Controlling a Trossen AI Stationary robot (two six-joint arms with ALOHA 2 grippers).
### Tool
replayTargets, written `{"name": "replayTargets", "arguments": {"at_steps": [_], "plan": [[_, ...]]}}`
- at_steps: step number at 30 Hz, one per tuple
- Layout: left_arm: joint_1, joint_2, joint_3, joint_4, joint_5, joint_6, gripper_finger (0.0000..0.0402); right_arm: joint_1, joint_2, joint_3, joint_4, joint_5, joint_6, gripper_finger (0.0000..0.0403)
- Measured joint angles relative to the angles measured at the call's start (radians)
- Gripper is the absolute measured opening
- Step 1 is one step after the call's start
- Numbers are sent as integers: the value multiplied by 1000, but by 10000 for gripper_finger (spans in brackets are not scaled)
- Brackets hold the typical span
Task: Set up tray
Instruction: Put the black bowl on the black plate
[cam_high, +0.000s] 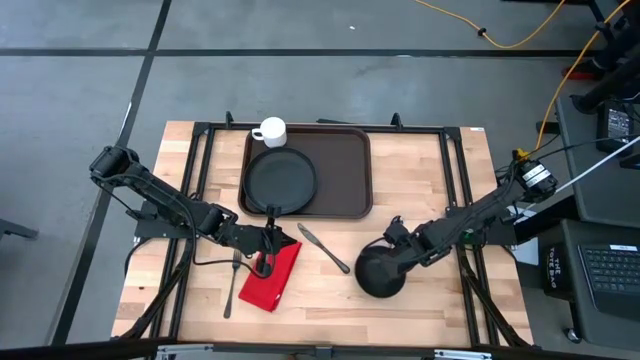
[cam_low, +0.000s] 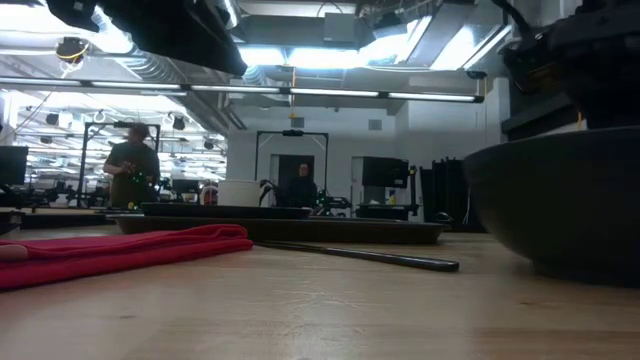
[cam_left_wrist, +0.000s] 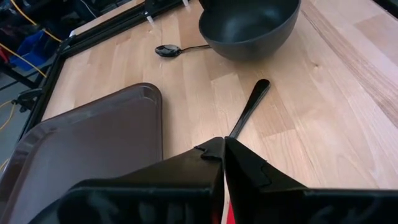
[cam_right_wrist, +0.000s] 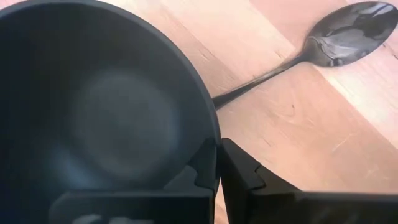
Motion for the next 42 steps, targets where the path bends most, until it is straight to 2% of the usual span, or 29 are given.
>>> {"name": "replayTargets", "arguments": {"at_steps": [7, 12, 16, 21, 28, 31, 36, 42], "plan": [[0, 0, 0, 1, -84, 63, 6, -11, -63, 1, 1, -17, -9, 11], [0, 0, 0, 18, -224, 59, 6, -23, -124, 35, -42, 22, -52, 11], [0, 0, 0, 21, -288, 58, 6, -58, -135, 93, -100, 55, -125, 11], [0, 0, 0, 29, -283, 56, 23, -127, -135, 175, -177, 73, -237, 11], [0, 0, 4, 96, -298, 95, 87, -261, -135, 247, -219, 97, -389, 11], [0, 10, 44, 92, -298, 109, 113, -320, -135, 249, -221, 86, -449, 11], [13, 52, 152, -11, -281, 126, 140, -408, -135, 249, -221, 69, -546, 11], [36, 156, 298, -177, -226, 155, 148, -499, -135, 249, -205, 42, -651, 11]]}}
